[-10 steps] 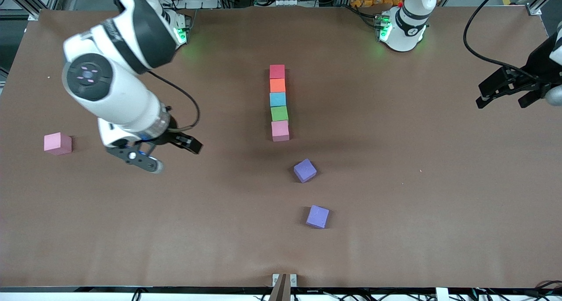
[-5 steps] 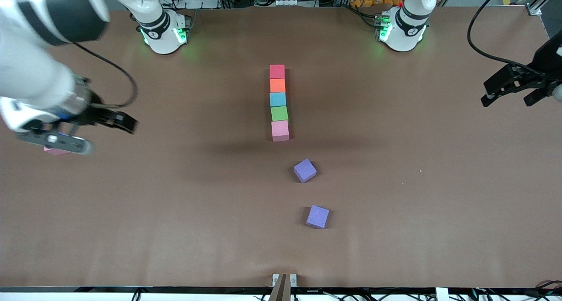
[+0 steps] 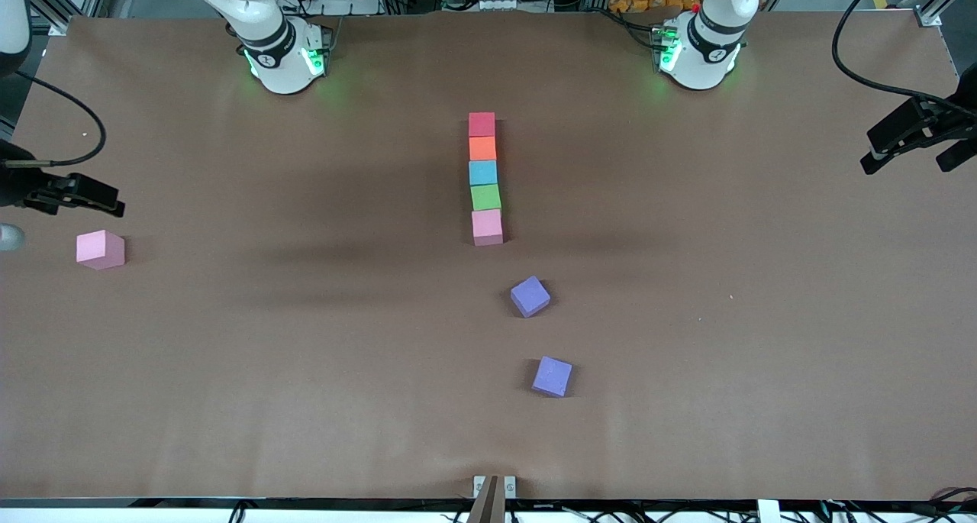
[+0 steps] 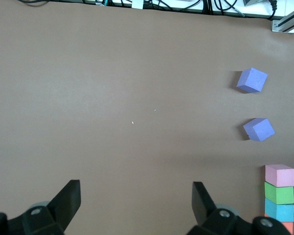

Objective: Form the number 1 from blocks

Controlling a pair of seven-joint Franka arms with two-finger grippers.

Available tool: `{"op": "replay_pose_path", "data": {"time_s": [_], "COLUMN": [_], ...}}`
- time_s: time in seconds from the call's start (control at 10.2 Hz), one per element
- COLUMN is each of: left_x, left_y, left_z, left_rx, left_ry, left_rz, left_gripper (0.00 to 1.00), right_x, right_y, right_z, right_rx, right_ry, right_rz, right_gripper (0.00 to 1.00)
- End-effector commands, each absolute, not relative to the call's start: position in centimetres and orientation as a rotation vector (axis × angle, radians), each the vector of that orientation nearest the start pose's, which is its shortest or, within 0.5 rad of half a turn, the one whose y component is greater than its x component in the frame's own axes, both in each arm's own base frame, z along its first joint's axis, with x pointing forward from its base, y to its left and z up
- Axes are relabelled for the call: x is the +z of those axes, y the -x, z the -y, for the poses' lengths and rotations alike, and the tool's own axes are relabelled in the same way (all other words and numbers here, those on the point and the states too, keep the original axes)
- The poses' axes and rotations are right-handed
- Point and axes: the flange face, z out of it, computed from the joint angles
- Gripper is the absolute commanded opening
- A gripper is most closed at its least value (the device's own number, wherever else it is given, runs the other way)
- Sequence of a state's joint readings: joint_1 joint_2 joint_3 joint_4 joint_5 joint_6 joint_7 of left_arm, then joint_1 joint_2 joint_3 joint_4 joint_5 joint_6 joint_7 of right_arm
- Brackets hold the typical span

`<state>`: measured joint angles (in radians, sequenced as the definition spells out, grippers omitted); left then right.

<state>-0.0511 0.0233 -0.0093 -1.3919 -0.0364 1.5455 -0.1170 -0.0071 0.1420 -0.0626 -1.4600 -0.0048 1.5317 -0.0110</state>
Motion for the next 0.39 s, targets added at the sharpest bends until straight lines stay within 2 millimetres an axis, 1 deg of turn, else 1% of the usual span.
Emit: {"op": "replay_pose_path", "data": {"time_s": [0.0,0.1,0.2,0.29], "left_x": [69.6,69.7,69.7,69.6], "left_y": [-54.9,-54.9,-54.9,-54.9], "left_z": [3.8,3.8,3.8,3.8], "left_rx": [-0.191,-0.194,-0.194,-0.191], "left_ry": [3.206,3.206,3.206,3.204], "left_rz": [0.057,0.057,0.059,0.059], "left_gripper": [1.00,1.00,1.00,1.00], "right_x": [60.5,61.0,60.4,60.5], "right_y": [-56.8,-55.7,-55.4,-55.2], "right_z": [5.0,5.2,5.2,5.2], "right_rx": [0.069,0.056,0.065,0.063], "right_ry": [3.128,3.125,3.122,3.121], "right_rz": [-0.103,-0.113,-0.113,-0.113], "right_gripper": [1.00,1.00,1.00,1.00]}}
